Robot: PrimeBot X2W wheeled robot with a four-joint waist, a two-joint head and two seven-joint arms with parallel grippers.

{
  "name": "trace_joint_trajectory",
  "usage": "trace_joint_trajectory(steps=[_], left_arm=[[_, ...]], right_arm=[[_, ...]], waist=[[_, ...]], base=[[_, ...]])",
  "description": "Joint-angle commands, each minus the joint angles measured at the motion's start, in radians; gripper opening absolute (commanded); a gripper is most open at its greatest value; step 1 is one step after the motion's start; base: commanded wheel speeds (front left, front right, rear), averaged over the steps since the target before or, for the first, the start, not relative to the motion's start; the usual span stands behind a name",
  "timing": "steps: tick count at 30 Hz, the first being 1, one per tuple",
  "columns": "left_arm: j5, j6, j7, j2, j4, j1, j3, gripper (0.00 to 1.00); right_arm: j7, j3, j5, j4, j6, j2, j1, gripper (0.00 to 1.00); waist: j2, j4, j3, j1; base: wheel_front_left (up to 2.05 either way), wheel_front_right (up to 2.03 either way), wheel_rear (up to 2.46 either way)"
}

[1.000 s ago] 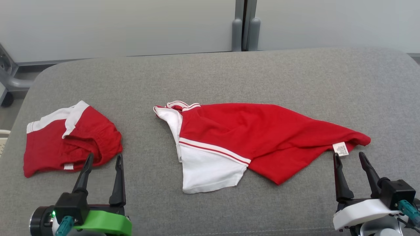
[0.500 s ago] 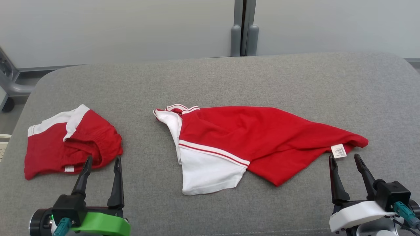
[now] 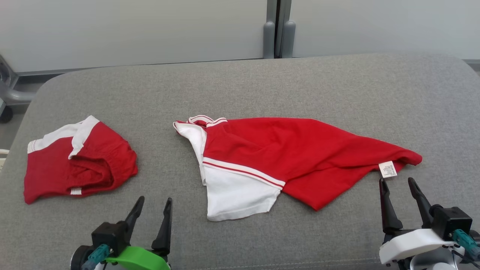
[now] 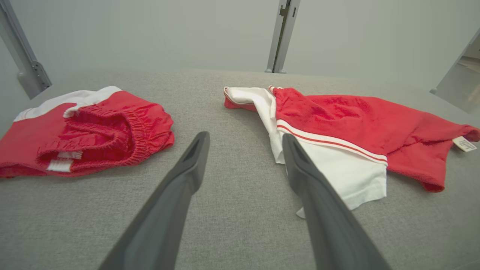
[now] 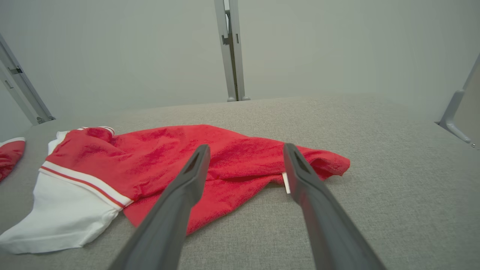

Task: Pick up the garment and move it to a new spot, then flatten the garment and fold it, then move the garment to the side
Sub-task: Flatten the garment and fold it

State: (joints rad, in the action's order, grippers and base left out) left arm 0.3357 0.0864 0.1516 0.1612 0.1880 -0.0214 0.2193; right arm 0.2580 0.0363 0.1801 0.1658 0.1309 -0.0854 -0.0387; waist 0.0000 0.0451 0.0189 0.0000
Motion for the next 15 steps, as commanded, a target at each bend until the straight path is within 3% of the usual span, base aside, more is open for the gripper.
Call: trace_joint_trajectory(steps=[1, 15], left_arm=[[0.009, 0.006, -0.009, -0.001, -0.001, 0.018, 0.004, 1.00], [0.156, 0.043, -0.284, 0.042, -0.010, 0.078, 0.162, 1.00]], right_arm=[[-0.003, 0.006, 0.005, 0.004, 0.000, -0.008, 0.007, 1.00], [-0.043, 0.091, 0.038, 0.078, 0.000, -0.063, 0.098, 1.00]], waist=[[0.0000, -0.007, 0.011, 0.0000], [0.0000, -0.077, 0.147, 0.0000]], base=[[0.00, 0.00, 0.00], [0.00, 0.00, 0.00]])
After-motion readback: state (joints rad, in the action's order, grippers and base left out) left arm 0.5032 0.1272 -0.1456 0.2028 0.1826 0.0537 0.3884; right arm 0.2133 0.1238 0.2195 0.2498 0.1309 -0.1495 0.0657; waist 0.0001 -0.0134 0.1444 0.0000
